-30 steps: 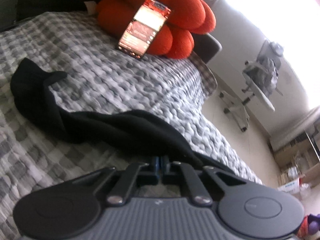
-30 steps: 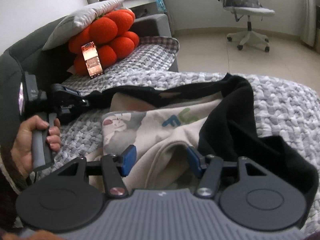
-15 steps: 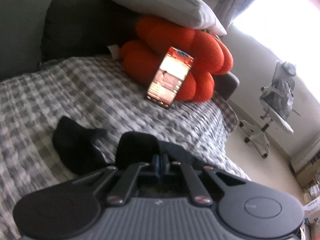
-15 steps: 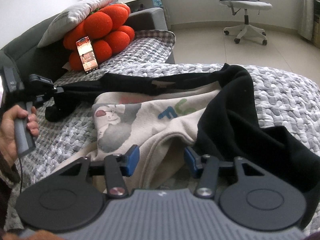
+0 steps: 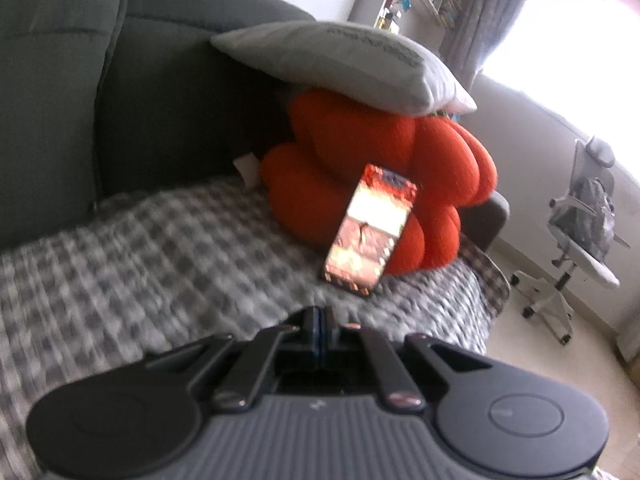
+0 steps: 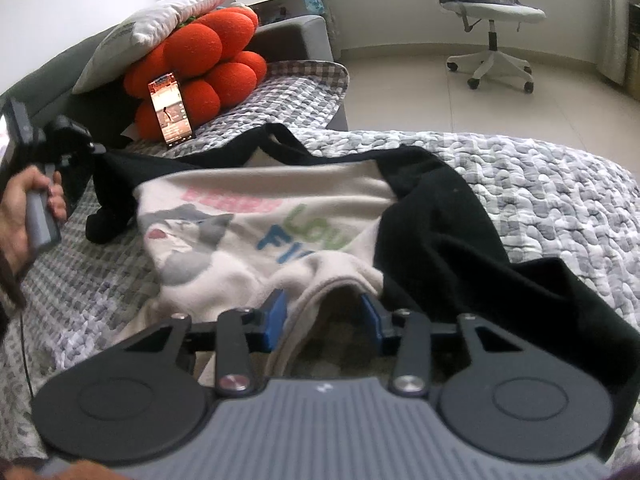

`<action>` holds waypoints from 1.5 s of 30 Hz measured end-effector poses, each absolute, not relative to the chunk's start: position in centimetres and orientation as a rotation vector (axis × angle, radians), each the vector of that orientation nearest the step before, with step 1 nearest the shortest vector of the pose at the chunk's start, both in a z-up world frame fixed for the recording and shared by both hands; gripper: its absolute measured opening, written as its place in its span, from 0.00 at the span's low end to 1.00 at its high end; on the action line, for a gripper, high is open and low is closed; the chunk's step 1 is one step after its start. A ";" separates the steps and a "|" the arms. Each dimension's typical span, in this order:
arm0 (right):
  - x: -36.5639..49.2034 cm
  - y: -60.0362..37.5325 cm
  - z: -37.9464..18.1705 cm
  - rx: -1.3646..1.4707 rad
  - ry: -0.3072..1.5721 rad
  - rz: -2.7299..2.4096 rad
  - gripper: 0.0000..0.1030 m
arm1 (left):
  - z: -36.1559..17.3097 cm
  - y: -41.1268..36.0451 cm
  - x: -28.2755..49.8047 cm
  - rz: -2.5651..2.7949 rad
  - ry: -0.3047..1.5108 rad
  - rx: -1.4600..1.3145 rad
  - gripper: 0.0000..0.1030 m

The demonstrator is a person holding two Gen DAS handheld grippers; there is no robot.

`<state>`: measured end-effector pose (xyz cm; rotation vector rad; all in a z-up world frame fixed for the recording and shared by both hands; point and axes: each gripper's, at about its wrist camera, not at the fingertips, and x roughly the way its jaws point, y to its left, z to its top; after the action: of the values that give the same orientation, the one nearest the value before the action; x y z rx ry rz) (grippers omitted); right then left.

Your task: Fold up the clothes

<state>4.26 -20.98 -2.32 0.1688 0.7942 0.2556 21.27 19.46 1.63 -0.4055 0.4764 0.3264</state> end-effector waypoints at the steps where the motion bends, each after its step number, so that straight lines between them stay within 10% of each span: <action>1: 4.3 -21.0 -2.4 0.169 0.794 0.254 0.43 | 1.9 19.6 21.6 0.331 0.473 -0.405 0.01; 20: 4.6 -21.7 -2.2 0.181 0.807 0.246 0.42 | -2.9 20.0 25.0 0.344 0.687 -0.309 0.02; 27: 3.7 -22.0 -1.6 0.223 0.799 0.247 0.43 | -2.8 20.0 23.1 0.281 0.733 -0.338 0.46; 45: -2.1 -23.7 -1.9 0.238 0.848 0.210 0.52 | -1.9 12.7 12.1 0.015 0.863 -0.217 0.69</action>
<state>-2.05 -23.71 -1.93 0.2381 0.8483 0.2103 12.08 12.71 -1.89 -0.2168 0.8633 0.0150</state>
